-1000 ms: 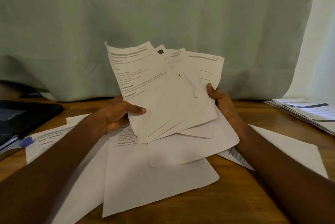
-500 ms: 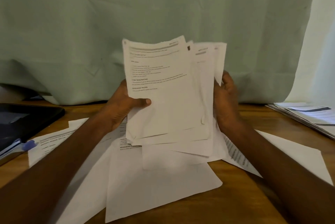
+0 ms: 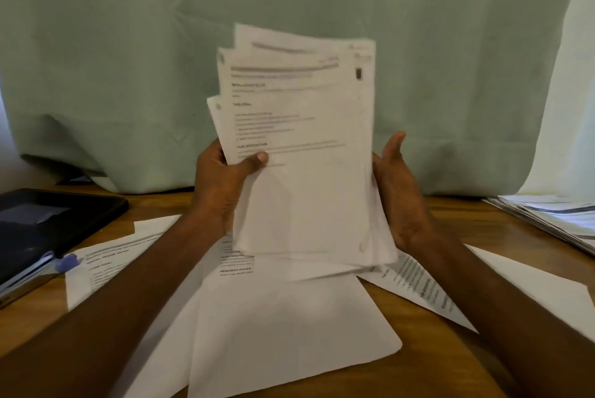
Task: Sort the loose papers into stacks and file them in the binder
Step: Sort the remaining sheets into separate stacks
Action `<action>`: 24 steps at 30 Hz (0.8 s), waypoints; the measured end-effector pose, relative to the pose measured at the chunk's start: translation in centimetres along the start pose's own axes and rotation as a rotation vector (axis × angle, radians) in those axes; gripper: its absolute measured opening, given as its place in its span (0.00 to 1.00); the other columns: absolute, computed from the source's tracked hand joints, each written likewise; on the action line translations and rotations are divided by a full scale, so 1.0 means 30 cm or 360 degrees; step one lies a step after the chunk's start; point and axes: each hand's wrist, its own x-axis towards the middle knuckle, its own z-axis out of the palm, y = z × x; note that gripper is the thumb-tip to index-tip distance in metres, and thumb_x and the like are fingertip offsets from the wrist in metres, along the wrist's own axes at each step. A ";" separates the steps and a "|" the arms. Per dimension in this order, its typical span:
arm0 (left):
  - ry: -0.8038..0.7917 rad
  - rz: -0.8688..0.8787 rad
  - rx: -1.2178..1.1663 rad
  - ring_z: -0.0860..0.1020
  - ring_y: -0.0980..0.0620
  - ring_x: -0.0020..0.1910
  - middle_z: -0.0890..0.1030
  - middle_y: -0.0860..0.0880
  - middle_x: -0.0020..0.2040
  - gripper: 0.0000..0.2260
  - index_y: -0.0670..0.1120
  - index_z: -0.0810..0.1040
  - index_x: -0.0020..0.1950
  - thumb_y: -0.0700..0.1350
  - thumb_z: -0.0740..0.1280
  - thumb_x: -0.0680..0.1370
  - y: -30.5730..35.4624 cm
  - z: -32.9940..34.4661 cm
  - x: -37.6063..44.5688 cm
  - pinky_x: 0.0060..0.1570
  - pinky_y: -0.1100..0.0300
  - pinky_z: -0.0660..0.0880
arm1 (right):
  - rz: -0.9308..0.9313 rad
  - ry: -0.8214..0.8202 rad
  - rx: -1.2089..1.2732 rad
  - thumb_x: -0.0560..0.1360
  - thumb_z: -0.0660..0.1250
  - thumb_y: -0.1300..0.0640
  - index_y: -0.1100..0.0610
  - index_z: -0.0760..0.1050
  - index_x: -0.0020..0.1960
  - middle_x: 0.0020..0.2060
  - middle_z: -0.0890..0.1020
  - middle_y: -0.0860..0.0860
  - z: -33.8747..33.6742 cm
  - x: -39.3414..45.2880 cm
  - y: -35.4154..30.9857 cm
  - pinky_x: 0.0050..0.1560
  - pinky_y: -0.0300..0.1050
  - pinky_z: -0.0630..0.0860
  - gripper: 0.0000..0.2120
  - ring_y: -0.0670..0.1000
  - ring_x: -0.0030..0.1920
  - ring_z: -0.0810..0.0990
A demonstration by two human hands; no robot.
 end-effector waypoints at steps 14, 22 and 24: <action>-0.0347 -0.0268 0.0057 0.84 0.50 0.59 0.85 0.50 0.59 0.23 0.47 0.79 0.66 0.40 0.77 0.72 -0.017 -0.008 -0.048 0.63 0.48 0.78 | -0.0380 0.0324 -0.0419 0.78 0.72 0.58 0.54 0.79 0.65 0.56 0.86 0.49 -0.008 0.020 0.061 0.60 0.52 0.81 0.16 0.52 0.56 0.85; -0.0209 -0.0329 -0.0050 0.85 0.42 0.54 0.86 0.43 0.54 0.13 0.39 0.81 0.60 0.43 0.72 0.78 -0.034 -0.012 -0.003 0.49 0.55 0.83 | -0.0492 0.0614 -0.0301 0.79 0.71 0.57 0.47 0.79 0.62 0.53 0.87 0.43 -0.035 0.047 0.042 0.54 0.44 0.82 0.13 0.46 0.53 0.85; -0.0165 -0.0341 -0.0048 0.85 0.43 0.52 0.87 0.43 0.54 0.11 0.39 0.82 0.59 0.41 0.72 0.78 -0.048 -0.017 0.007 0.47 0.56 0.83 | -0.0495 0.0575 -0.0317 0.79 0.71 0.58 0.48 0.79 0.63 0.55 0.86 0.44 -0.038 0.050 0.050 0.55 0.43 0.81 0.14 0.46 0.55 0.85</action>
